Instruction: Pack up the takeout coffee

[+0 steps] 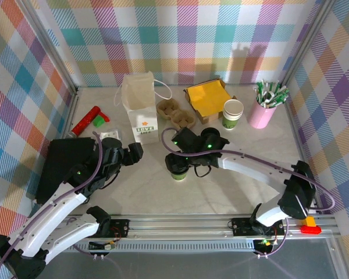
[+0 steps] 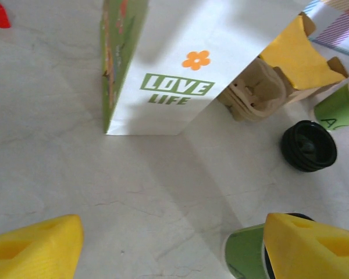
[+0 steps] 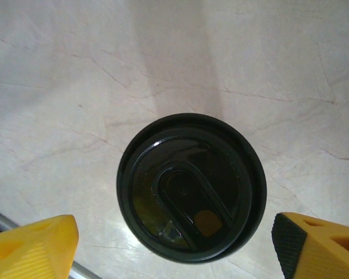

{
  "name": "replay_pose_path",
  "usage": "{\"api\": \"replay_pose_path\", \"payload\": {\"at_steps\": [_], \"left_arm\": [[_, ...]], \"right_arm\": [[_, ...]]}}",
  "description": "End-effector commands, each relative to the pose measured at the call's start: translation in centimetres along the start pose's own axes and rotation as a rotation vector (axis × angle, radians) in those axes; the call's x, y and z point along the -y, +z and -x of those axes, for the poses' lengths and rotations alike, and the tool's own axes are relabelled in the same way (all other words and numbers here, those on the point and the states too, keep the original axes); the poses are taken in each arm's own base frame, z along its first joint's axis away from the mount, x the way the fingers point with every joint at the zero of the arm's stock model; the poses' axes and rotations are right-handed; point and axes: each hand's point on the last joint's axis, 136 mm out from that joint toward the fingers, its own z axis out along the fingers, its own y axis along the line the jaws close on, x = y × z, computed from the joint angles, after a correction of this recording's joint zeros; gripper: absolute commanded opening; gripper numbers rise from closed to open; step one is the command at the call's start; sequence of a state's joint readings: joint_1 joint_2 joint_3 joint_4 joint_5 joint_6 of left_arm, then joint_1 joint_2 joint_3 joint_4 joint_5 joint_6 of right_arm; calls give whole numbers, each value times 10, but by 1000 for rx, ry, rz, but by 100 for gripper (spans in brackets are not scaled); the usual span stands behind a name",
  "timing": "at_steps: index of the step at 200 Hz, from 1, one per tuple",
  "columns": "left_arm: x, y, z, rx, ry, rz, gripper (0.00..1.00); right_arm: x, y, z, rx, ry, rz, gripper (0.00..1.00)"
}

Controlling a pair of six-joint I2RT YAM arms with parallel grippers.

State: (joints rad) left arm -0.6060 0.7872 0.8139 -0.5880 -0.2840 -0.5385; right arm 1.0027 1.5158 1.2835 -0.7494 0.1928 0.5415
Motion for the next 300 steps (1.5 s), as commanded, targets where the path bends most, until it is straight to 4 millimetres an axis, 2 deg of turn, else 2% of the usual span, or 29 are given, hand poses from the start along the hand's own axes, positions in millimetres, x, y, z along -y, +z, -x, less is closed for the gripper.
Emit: {"api": "replay_pose_path", "payload": {"at_steps": [1,44,156,237,300], "left_arm": [[-15,1,-5,-2,-3,62,81],[-13,4,-6,-8,-1,57,81],[-22,7,-16,-19,0,76,81],[-26,9,-21,-26,-4,85,82],[-26,11,-22,-28,-4,88,82]], "right_arm": [[5,2,-1,-20,-16,-81,91],[3,15,-3,-54,-26,-115,93],[-1,28,-4,-83,-33,-176,86],[1,35,-15,-137,-44,-195,72],[7,38,-24,-192,-57,-232,76]]}}
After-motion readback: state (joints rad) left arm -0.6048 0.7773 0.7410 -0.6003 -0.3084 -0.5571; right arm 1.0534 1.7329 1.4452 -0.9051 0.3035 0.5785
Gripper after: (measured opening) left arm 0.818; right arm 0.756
